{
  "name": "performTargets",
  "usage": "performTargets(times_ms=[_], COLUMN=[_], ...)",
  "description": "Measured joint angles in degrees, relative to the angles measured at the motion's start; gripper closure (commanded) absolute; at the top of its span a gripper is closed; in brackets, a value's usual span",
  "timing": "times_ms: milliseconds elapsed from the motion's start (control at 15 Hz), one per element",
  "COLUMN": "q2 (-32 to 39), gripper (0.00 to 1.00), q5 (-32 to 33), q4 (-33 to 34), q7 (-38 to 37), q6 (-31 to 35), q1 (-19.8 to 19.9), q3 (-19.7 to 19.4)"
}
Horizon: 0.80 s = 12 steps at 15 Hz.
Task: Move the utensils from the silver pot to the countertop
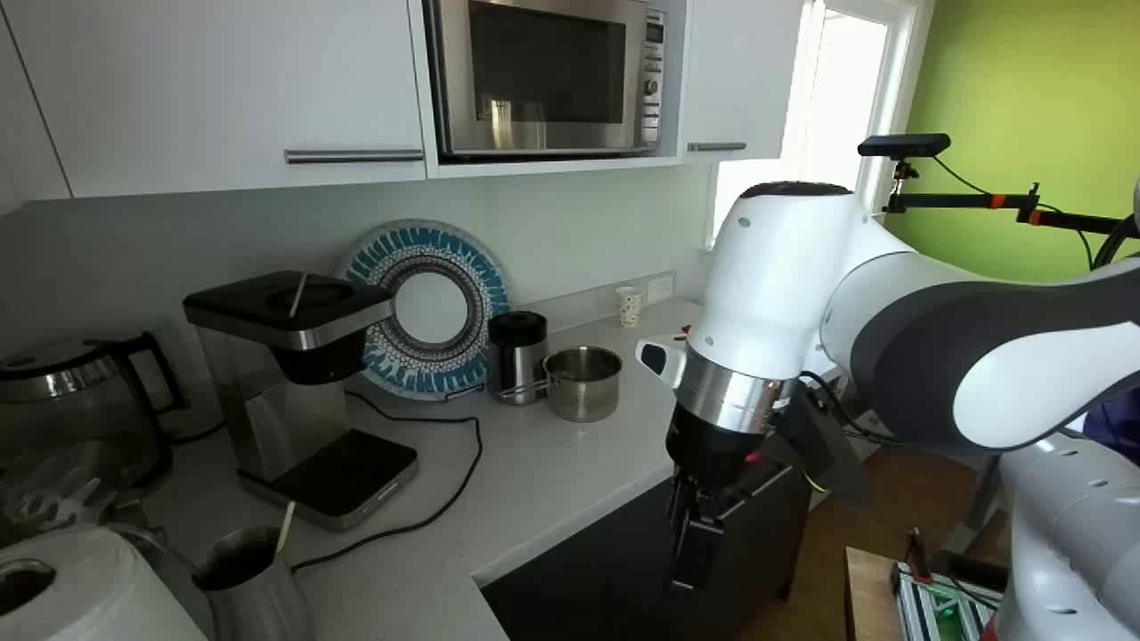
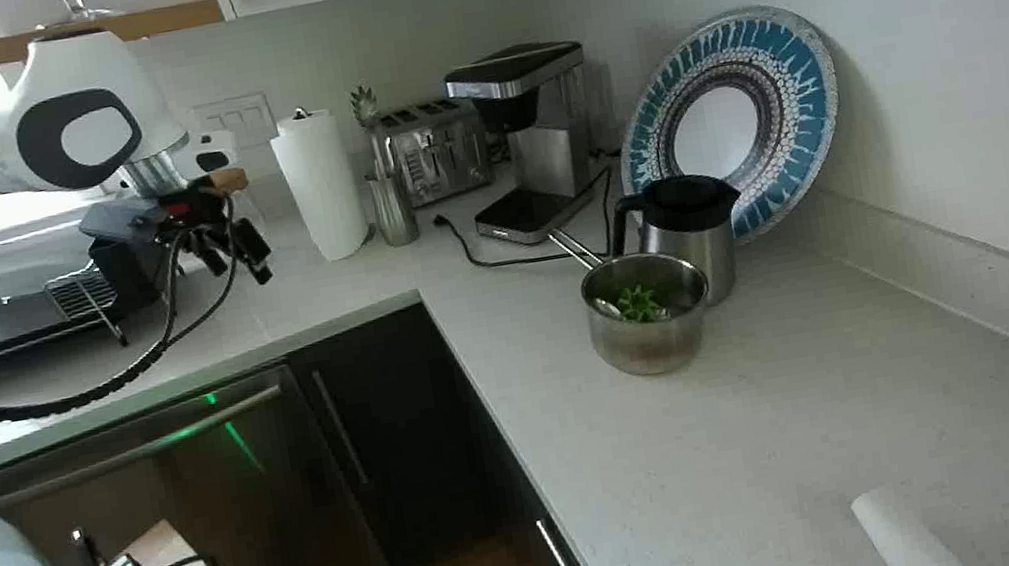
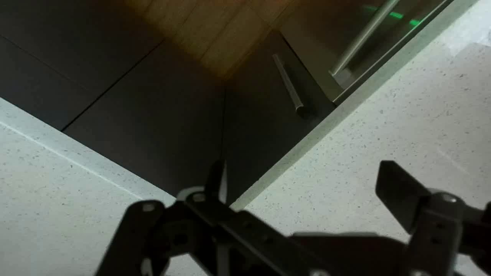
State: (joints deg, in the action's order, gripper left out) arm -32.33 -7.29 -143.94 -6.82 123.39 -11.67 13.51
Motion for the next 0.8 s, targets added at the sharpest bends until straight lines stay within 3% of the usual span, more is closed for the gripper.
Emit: performTargets(times_ms=[533, 800], q2=[0.0, -3.5], gripper=[0.00, 0.00], q5=[0.6, 8.2], q4=[0.0, -1.5], q7=[-0.2, -5.8], q6=[0.0, 0.1], q1=[0.1, 3.5], q3=[0.1, 0.2])
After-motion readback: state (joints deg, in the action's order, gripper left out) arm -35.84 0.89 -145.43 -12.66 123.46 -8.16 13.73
